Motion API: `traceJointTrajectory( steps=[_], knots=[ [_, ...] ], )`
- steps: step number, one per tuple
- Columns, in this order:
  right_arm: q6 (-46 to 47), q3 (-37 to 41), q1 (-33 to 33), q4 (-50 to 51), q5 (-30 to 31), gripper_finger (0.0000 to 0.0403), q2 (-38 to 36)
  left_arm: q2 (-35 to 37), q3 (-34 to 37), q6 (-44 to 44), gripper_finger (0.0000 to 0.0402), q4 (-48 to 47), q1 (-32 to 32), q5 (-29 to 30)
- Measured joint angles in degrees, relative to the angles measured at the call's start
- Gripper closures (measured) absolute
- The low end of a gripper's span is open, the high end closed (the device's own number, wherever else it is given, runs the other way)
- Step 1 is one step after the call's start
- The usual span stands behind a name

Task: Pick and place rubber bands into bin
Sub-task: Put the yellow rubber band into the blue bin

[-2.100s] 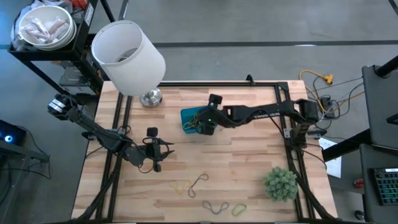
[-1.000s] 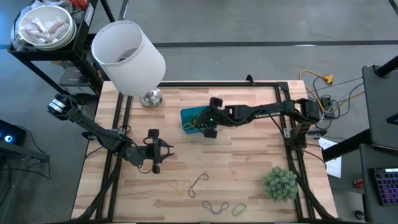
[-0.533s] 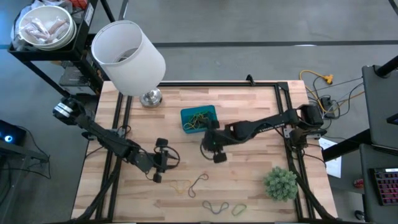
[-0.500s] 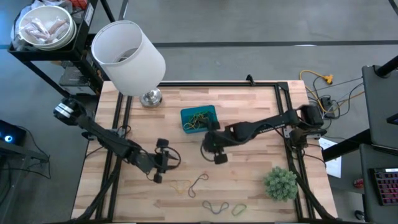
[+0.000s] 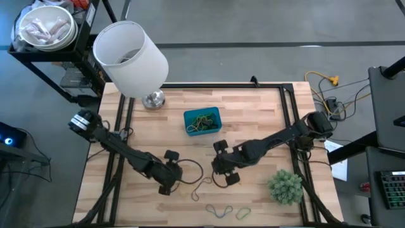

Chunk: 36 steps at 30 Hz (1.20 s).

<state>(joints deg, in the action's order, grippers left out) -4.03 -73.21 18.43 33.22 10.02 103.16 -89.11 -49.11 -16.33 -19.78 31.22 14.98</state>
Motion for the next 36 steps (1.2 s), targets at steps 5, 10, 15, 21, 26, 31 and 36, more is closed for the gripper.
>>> traceJointTrajectory(
  steps=[5,10,15,21,26,31,36],
  knots=[
    [0.7,0.1,2.8,-0.2,0.1,0.0334,0.0,-4.2,-4.9,-1.5,0.0283,-3.8,0.0,-5.0],
    [1.3,0.3,5.4,-0.2,0.4,0.0335,-0.4,-6.4,-6.6,-3.7,0.0283,-3.8,0.0,-8.0],
    [2.8,1.4,7.4,-0.7,0.6,0.0335,-2.4,-8.1,-6.1,-7.8,0.0283,-4.1,0.0,-9.9],
    [4.9,4.0,9.7,-2.3,4.9,0.0335,-6.2,-9.2,-6.0,-12.0,0.0283,-6.8,0.0,-10.1],
    [7.0,7.3,11.5,-4.5,6.8,0.0335,-9.4,-10.0,-6.2,-13.6,0.0283,-7.0,0.0,-10.0],
    [7.9,12.0,13.4,-8.3,6.8,0.0335,-12.9,-10.4,-6.6,-15.0,0.0300,-7.9,0.0,-10.2],
    [11.7,15.1,15.3,-8.6,9.6,0.0335,-16.9,-10.3,-6.6,-15.0,0.0342,-7.8,0.0,-10.7]
  ],
)
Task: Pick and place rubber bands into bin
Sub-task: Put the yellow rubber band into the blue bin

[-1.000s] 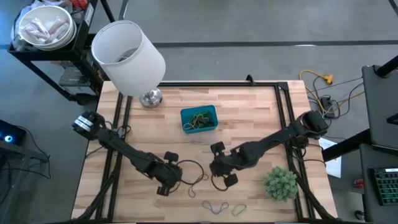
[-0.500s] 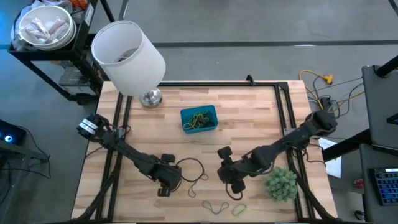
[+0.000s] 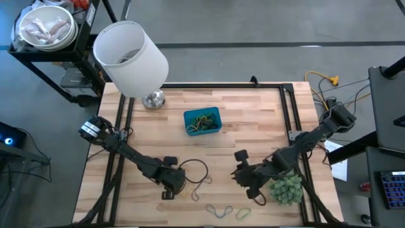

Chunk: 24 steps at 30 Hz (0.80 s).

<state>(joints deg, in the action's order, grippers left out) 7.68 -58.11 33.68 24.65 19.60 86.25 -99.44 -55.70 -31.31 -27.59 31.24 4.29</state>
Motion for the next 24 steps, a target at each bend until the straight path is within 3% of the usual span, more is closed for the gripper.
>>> traceJointTrajectory(
  steps=[9,17,24],
  knots=[
    [5.1,3.6,4.9,-0.2,6.5,0.0335,-5.9,0.0,0.1,0.1,0.0400,1.1,1.0,-0.6],
    [5.7,4.0,8.1,-0.5,9.3,0.0335,-6.4,0.0,0.2,-0.6,0.0386,1.7,1.9,-0.7],
    [5.5,4.0,8.4,-1.2,9.4,0.0335,-6.4,-0.1,0.2,-2.5,0.0351,2.0,2.1,-1.4]
  ],
)
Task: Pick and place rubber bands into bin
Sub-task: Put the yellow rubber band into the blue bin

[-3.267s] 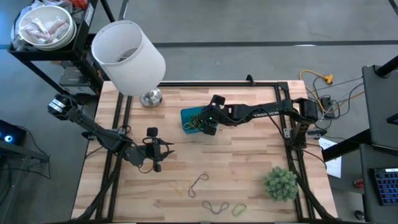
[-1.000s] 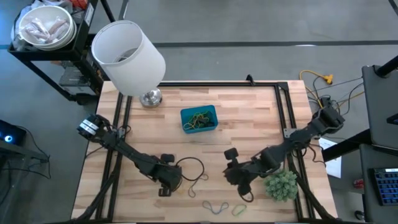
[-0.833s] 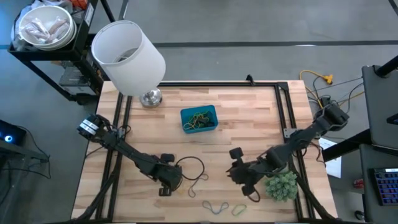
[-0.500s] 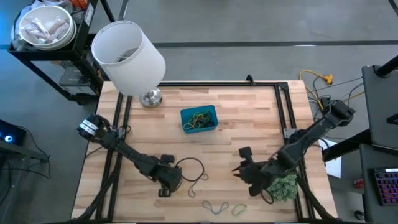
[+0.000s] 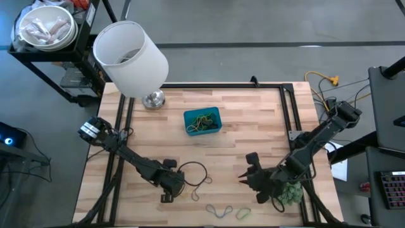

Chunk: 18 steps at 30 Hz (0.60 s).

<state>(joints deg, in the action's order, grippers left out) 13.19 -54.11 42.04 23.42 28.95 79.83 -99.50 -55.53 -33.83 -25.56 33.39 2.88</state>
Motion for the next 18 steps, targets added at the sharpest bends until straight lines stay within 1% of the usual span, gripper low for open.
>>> traceJointTrajectory(
  steps=[3,6,11,15,18],
  knots=[
    [0.0,0.0,0.0,0.0,0.0,0.0335,0.0,0.0,0.0,-0.4,0.0337,0.0,0.0,-0.8],
    [0.0,0.0,0.0,0.0,0.0,0.0335,0.0,0.0,0.0,-0.4,0.0332,-0.1,0.1,-1.0],
    [-0.1,0.0,0.0,0.0,0.0,0.0335,0.0,0.0,0.0,-0.6,0.0339,-0.9,0.5,-1.0],
    [-0.1,0.0,0.0,0.0,0.0,0.0335,0.0,0.0,0.0,-3.3,0.0347,-3.2,0.7,-1.2],
    [-0.1,0.0,0.0,0.0,0.1,0.0335,0.0,0.0,0.0,-3.4,0.0349,-3.9,1.1,-1.2]
  ],
)
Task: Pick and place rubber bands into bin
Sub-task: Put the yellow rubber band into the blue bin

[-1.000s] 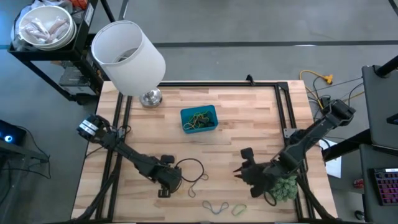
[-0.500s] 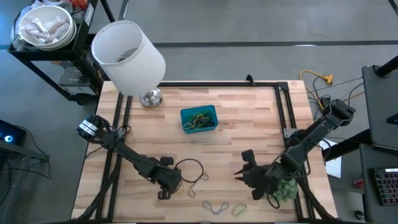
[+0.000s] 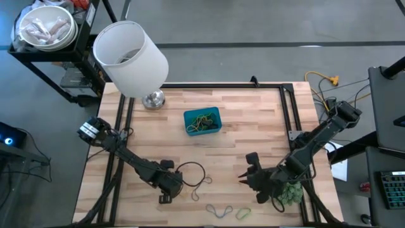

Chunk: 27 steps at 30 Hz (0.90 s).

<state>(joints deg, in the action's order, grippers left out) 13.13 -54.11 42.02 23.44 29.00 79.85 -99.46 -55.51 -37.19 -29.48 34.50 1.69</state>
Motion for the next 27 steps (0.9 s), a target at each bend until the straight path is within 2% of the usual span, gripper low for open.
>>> traceJointTrajectory(
  steps=[18,24,27],
  knots=[
    [0.0,0.0,0.0,-0.1,0.1,0.0335,0.0,0.0,0.3,0.0,0.0351,-2.6,0.2,3.1],
    [0.0,0.0,0.0,-0.1,0.1,0.0335,0.0,0.0,0.4,0.6,0.0391,-3.0,0.2,3.6],
    [0.0,0.0,0.0,-0.1,0.1,0.0335,0.0,0.0,0.4,1.6,0.0398,-3.1,0.5,4.1]
  ],
)
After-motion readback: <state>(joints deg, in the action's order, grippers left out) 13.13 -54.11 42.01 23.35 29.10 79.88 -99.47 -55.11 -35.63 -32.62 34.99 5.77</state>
